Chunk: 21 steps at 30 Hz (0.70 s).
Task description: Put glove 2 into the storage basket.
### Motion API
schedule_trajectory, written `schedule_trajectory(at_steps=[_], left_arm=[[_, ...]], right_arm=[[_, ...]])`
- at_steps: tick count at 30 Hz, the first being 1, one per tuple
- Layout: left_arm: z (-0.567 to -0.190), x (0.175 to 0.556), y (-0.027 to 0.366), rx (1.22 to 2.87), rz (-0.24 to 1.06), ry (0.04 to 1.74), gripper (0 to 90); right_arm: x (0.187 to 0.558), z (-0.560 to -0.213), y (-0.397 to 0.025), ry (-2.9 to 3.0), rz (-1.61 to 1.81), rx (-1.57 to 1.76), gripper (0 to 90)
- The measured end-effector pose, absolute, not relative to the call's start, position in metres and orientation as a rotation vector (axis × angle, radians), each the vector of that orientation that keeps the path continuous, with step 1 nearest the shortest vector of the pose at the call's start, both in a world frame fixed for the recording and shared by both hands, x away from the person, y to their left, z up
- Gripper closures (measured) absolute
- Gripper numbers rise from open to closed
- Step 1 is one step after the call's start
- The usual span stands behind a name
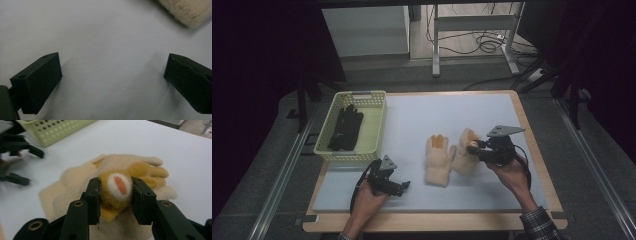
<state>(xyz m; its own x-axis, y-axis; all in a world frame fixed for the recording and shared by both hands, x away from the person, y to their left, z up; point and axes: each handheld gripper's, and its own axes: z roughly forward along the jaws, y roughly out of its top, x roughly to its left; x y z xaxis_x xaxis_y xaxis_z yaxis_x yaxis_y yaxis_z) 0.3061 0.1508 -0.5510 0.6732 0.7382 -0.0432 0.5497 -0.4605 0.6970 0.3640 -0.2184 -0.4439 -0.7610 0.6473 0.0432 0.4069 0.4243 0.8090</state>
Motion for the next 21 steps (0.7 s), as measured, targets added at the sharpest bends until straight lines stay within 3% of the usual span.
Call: schedule_trajectory(at_steps=[9,16,21], left_arm=[[-0.551,0.306,0.151,2.185,0.348,0.985,1.6],[-0.551,0.306,0.151,2.183,0.348,0.986,1.6],[-0.551,0.306,0.151,2.184,0.345,0.987,1.6]], right_arm=[[0.366,-0.447,-0.161,2.517,1.239,0.758,60.7],[0.378,-0.47,-0.124,2.607,1.158,0.703,60.0],[0.385,-0.493,-0.116,2.653,1.094,0.739,54.7]])
